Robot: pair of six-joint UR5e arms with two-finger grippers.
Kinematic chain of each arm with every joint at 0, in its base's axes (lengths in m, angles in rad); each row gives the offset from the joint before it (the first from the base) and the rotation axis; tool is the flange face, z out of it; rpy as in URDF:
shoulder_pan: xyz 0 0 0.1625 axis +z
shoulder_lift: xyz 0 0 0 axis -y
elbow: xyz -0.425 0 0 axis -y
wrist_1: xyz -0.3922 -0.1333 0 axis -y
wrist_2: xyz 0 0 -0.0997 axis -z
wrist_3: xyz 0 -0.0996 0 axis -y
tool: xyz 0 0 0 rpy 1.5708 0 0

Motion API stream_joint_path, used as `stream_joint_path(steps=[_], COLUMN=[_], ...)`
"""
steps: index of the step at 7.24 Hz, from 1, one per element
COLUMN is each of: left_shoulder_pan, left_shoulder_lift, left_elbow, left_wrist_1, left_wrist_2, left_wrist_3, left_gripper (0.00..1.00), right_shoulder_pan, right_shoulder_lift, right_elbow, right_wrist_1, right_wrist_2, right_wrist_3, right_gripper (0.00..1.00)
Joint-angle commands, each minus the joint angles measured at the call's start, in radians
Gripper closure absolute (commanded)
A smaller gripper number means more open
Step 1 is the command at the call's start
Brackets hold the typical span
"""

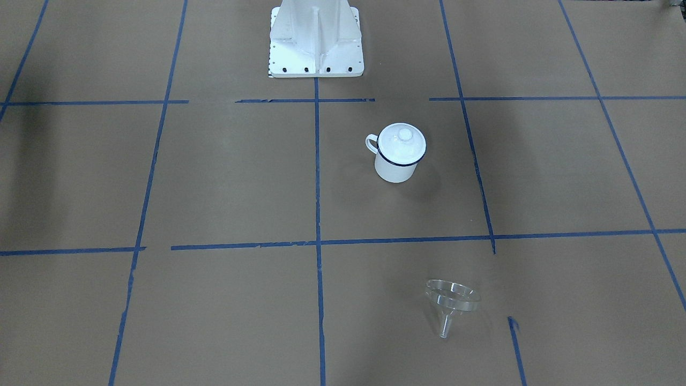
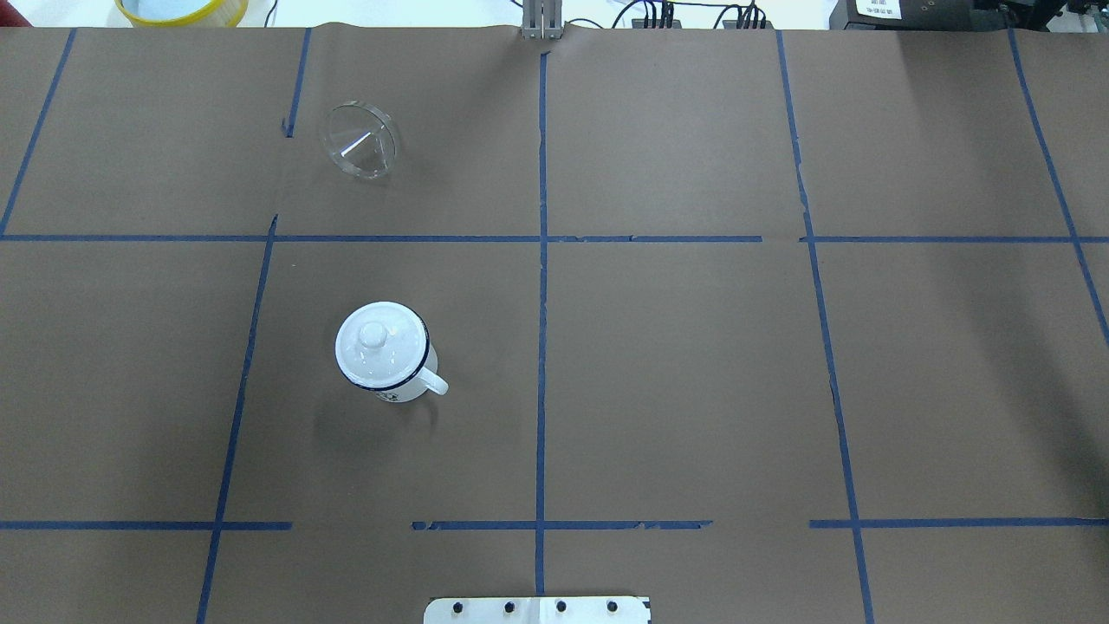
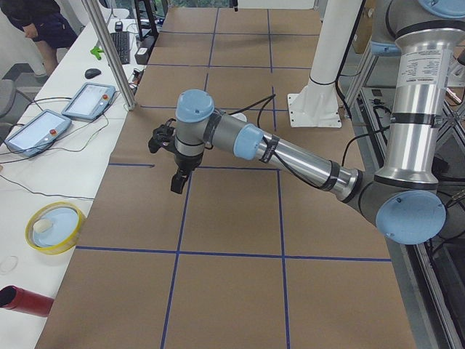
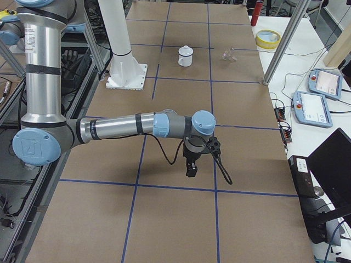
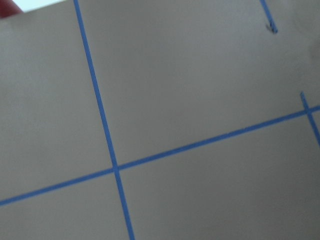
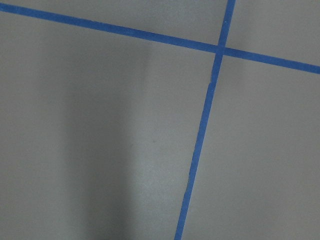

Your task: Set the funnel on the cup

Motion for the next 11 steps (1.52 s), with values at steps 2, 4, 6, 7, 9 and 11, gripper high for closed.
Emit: stream_joint_path(steps=[2,4,6,7,9,11], left_shoulder_pan=[0.125,0.334,0.535,0.631,0.807,0.937], left_shoulder_lift=[-0.017,-0.074,-0.173,-0.232,-0.351,-0.378], left_elbow=[-0.026,-0.115,-0.146,-0.146,-0.143,-0.133], left_wrist_1=[-0.129,-0.127,-0.119,-0.09,0.052,0.091], left_wrist_2=[-0.013,0.11,0.178,0.253,0.391,0.495], left_wrist_3=[-0.168,-0.543,-0.867,-0.99,-1.17,-1.286], left_gripper=[0.0,0.0,0.0,0.0,0.0,0.0], right_shoulder_pan=[0.0,0.0,0.0,0.0,0.0,0.0], right_shoulder_lift=[0.0,0.0,0.0,0.0,0.002,0.0], right_elbow=[-0.001,0.0,-0.001,0.0,0.0,0.0], right_wrist_1=[0.0,-0.002,0.0,0.0,0.0,0.0], right_wrist_2=[0.0,0.0,0.0,0.0,0.0,0.0], right_wrist_3=[0.0,0.0,0.0,0.0,0.0,0.0], right_gripper=[0.0,0.0,0.0,0.0,0.0,0.0])
